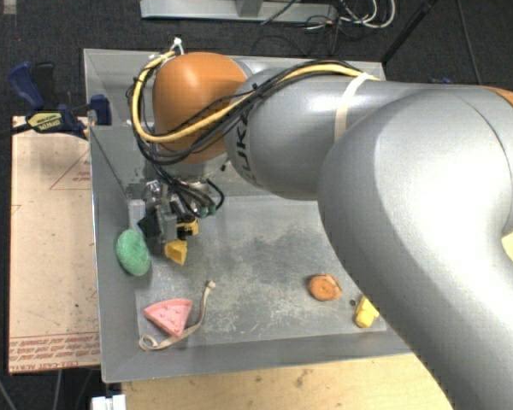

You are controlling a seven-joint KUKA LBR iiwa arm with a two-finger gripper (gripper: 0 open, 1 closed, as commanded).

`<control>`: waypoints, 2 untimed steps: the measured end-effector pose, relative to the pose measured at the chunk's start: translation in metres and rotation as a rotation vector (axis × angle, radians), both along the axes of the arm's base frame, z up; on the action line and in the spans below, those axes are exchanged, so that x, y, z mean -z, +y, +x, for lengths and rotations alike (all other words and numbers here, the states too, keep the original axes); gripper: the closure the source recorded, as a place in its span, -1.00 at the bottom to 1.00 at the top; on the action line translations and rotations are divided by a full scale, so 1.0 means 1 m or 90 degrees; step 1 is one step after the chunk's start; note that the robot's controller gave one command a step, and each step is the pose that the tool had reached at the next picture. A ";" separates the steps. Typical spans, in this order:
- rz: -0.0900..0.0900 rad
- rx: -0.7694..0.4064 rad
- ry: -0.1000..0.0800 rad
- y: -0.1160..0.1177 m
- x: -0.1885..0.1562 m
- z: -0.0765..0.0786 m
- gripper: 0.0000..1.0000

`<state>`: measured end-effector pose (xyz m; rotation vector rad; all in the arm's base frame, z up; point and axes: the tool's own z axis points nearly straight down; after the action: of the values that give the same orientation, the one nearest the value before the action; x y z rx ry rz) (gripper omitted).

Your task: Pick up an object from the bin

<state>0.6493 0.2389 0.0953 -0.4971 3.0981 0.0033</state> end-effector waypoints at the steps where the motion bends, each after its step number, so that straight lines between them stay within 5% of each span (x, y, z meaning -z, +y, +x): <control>1: 0.000 0.000 0.001 0.000 0.000 0.000 1.00; 2: 0.000 0.000 0.001 0.000 0.000 0.000 1.00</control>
Offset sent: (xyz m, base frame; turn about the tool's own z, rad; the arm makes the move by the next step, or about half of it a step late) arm -0.0001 0.0000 0.0082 0.0000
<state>0.6488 0.2387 0.0955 -0.4967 3.1005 0.0030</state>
